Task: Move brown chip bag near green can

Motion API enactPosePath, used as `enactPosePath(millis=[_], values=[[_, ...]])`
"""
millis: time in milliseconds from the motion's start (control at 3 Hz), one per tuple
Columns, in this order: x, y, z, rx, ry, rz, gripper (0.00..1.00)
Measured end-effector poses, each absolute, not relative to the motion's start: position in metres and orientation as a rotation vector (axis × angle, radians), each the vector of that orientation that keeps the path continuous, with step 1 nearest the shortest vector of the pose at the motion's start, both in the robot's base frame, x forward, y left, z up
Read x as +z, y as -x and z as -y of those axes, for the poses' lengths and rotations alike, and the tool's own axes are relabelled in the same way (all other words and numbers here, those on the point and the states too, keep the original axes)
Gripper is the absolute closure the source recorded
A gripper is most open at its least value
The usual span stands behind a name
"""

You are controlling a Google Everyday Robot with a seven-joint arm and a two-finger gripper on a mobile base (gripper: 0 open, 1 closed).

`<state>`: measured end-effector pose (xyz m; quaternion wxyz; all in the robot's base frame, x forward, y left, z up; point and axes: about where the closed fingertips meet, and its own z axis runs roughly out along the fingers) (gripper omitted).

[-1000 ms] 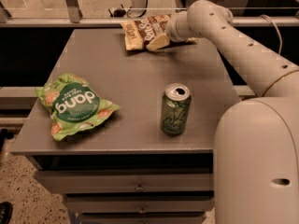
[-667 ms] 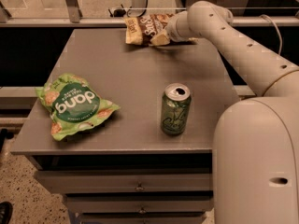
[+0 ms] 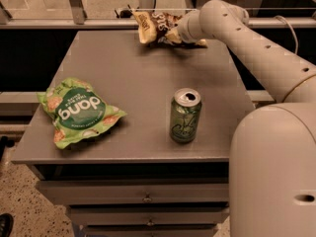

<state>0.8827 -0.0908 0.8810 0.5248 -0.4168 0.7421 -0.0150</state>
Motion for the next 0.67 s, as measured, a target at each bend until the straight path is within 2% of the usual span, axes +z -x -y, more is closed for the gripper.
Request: enactPosePath(millis=[333, 667], values=[[0.899, -0.871, 0.082, -0.041, 1.022, -1.753, 1.00], [0.931, -0.836, 0.075, -0.015, 1.049, -1.777, 1.00]])
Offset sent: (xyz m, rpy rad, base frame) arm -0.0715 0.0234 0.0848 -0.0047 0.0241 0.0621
